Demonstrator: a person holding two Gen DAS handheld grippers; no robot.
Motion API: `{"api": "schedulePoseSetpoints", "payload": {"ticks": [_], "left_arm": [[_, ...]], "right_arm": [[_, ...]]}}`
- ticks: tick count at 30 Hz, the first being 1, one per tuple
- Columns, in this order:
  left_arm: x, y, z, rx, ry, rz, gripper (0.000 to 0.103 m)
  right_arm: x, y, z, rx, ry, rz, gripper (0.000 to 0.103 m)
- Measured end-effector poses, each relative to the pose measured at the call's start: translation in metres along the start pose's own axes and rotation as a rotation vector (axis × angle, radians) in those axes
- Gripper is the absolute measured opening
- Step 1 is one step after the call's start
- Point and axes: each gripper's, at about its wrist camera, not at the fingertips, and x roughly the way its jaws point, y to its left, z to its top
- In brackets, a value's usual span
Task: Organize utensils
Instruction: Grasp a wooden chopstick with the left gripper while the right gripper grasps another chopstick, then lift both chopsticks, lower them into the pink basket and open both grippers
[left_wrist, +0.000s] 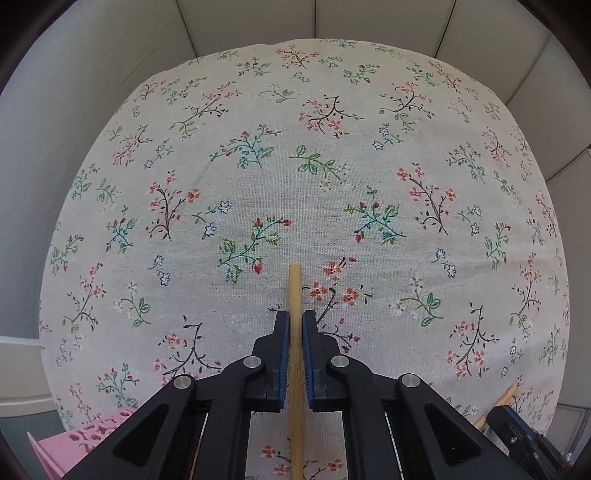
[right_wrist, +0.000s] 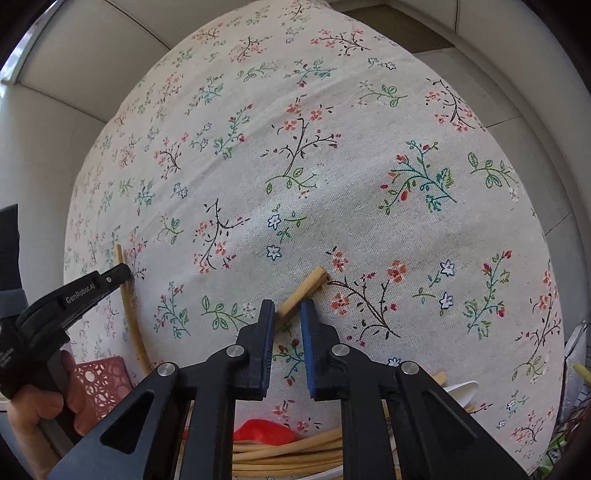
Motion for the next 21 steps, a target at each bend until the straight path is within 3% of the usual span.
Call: {"api": "schedulePoseSetpoints", "payload": {"ticks": [3, 5, 13, 16, 17, 19, 21], "left_arm": [[-0.017, -0.001, -0.006, 0.009, -0.032, -0.008, 0.007], [-0.029, -0.002, -0.011, 0.009, -0.049, -0.021, 0.007], [-0.087, -0.008, -0.039, 0.022, -0.152, -0.073, 0.007], [-0.114, -0.003, -0.046, 0.036, -0.206, -0.090, 0.007], [-0.122, 0.000, -0.048, 0.036, -0.225, -0.099, 0.007], [-0.141, 0.011, -0.058, 0.033, -0.271, -0.125, 0.007], [-0.154, 0.020, -0.067, 0.035, -0.313, -0.140, 0.007]], "right_arm": [[0.000, -0.010, 0.002, 0.031, 0.008, 0.076, 0.009], [-0.001, -0.019, 0.004, 0.055, 0.015, 0.132, 0.000], [-0.011, -0.040, 0.005, 0.122, 0.016, 0.219, 0.002], [-0.019, -0.042, 0.006, 0.139, 0.008, 0.198, 0.014], [-0.019, -0.042, 0.007, 0.138, 0.011, 0.196, 0.034], [-0.019, -0.036, 0.006, 0.132, 0.003, 0.175, 0.049], [-0.017, -0.023, 0.005, 0.090, -0.006, 0.114, 0.049]]}}
